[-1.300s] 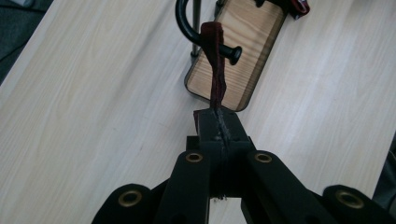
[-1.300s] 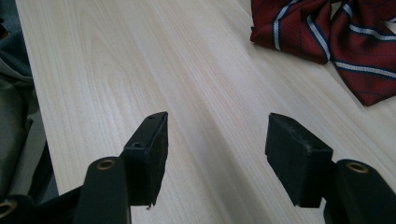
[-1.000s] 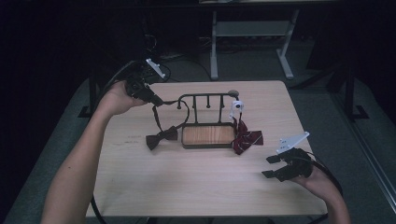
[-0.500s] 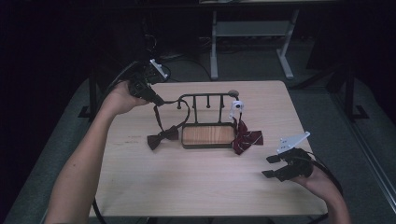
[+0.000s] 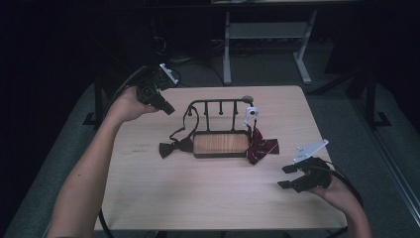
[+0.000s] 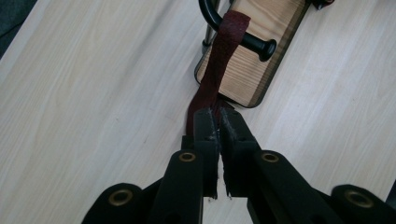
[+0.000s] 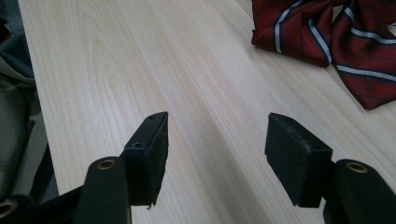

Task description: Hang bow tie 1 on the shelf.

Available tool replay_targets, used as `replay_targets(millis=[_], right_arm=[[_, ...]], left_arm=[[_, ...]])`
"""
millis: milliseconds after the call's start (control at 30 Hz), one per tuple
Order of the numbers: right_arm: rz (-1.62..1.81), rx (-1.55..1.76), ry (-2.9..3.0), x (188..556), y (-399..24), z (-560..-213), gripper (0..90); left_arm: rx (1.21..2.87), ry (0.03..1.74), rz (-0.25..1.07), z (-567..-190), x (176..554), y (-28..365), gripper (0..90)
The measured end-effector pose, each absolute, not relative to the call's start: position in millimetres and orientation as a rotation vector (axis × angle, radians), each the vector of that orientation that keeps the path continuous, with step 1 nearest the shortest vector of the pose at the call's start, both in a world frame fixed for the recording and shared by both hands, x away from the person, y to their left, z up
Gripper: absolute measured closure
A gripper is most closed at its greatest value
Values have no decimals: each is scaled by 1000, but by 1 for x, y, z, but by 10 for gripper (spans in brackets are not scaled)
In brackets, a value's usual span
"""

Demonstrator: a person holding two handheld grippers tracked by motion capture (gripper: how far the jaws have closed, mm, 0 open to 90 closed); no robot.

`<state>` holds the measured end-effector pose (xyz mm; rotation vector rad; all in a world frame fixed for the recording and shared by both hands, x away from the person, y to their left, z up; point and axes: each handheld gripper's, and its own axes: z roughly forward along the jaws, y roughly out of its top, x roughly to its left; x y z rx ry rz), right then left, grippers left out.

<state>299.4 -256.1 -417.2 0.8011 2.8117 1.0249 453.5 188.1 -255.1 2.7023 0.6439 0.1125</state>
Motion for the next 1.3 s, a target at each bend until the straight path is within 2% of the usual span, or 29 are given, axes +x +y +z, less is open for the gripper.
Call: replay_targets(millis=[500, 1300], right_arm=[[1041, 835, 2785, 299, -262, -415, 385], [1036, 879, 2756, 300, -266, -417, 350]], left_arm=[[2714, 601, 99, -257, 445, 188, 835], [2703, 536, 94, -268, 417, 196, 760]])
